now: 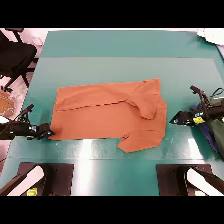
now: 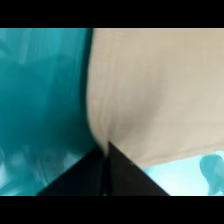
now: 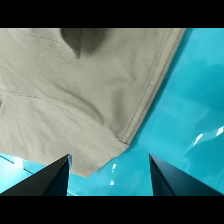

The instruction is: Fold the shirts.

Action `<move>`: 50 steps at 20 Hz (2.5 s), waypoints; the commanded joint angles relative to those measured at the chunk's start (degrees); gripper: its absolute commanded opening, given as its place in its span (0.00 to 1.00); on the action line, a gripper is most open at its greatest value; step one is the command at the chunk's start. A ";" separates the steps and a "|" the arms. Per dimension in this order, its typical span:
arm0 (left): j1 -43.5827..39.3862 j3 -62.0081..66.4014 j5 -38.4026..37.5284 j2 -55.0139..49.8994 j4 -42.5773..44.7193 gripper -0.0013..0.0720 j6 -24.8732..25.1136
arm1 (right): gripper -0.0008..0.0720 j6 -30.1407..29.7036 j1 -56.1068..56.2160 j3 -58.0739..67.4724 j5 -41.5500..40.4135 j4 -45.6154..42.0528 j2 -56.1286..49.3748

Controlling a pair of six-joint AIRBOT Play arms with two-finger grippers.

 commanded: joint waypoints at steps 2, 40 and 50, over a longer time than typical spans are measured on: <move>0.04 0.07 -0.61 0.09 -3.58 0.04 2.60 | 0.78 2.75 -4.70 0.00 3.32 -0.04 -0.02; 0.04 0.07 -0.44 0.09 -6.73 0.05 2.60 | 0.81 5.53 -0.59 -25.57 -8.50 12.04 5.35; 0.04 0.07 -0.44 0.09 -7.32 0.05 2.60 | 0.80 2.64 1.18 -25.64 -5.90 20.85 -1.44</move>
